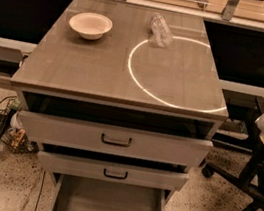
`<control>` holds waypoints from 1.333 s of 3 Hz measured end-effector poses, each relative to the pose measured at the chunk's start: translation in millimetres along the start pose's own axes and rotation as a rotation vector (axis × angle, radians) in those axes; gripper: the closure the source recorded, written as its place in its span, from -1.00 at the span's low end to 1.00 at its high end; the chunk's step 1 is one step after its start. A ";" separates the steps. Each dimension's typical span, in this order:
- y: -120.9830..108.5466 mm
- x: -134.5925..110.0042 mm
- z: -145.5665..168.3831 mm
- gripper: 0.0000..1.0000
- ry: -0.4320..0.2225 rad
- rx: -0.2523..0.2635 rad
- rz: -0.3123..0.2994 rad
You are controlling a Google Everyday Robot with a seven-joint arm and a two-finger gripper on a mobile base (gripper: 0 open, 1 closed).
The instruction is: Pick 7up can from bottom drawer and place on counter
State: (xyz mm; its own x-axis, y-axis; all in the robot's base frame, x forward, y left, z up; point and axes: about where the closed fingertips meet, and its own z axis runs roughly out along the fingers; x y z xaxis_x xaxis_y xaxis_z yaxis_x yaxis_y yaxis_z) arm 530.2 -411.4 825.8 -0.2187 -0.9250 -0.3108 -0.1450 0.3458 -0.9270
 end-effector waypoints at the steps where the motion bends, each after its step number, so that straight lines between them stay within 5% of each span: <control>1: -36.4 -27.7 13.0 1.00 -0.066 0.028 0.061; 2: -42.8 -62.8 17.8 1.00 -0.139 0.012 0.126; 4: -31.6 -175.1 17.3 1.00 -0.349 -0.054 0.213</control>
Offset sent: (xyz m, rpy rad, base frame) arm 0.0438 0.0544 0.0728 0.2449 -0.0956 0.1768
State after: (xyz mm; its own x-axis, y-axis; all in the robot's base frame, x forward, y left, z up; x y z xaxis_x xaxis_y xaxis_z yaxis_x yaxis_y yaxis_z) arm 589.8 -263.1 906.0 0.0899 -0.8265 -0.5557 -0.1847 0.5345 -0.8248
